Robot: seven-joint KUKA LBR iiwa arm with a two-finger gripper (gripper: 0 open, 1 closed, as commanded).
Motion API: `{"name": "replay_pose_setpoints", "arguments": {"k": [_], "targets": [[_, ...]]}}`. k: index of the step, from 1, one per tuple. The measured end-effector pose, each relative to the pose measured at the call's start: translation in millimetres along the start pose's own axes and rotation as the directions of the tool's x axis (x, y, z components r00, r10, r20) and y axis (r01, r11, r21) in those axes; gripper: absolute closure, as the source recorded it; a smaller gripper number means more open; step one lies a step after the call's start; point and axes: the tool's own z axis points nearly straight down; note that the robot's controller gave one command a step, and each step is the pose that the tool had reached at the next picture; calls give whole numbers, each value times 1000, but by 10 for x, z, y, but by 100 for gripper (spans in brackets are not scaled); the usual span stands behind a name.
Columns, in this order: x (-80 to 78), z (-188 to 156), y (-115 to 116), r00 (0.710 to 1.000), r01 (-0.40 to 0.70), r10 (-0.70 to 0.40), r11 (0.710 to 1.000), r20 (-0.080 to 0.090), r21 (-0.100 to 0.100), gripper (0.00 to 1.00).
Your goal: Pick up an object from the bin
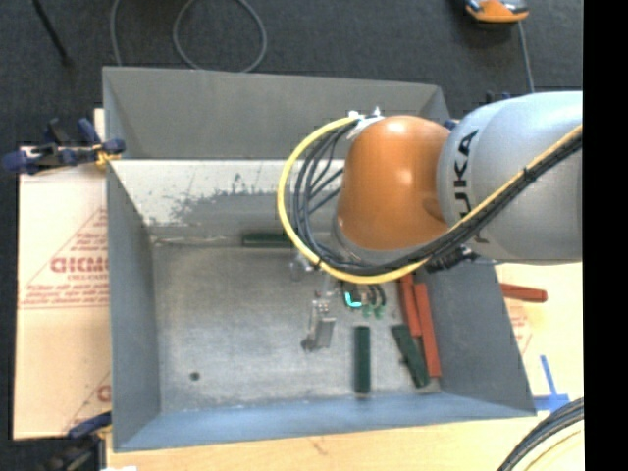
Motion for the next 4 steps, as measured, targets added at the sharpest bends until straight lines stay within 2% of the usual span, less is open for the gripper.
{"name": "replay_pose_setpoints", "arguments": {"k": [1, 2, 3, 4], "targets": [[114, 1204, -773, 991, -137, 137, 991, 0, 2, 0], [486, 1138, -1959, 995, 96, -96, 995, 17, 5, 0], [-157, 1163, -2267, 996, 94, -94, 996, 4, -6, 0], [-113, 1157, -2299, 997, -73, 73, 997, 9, -9, 0]]}}
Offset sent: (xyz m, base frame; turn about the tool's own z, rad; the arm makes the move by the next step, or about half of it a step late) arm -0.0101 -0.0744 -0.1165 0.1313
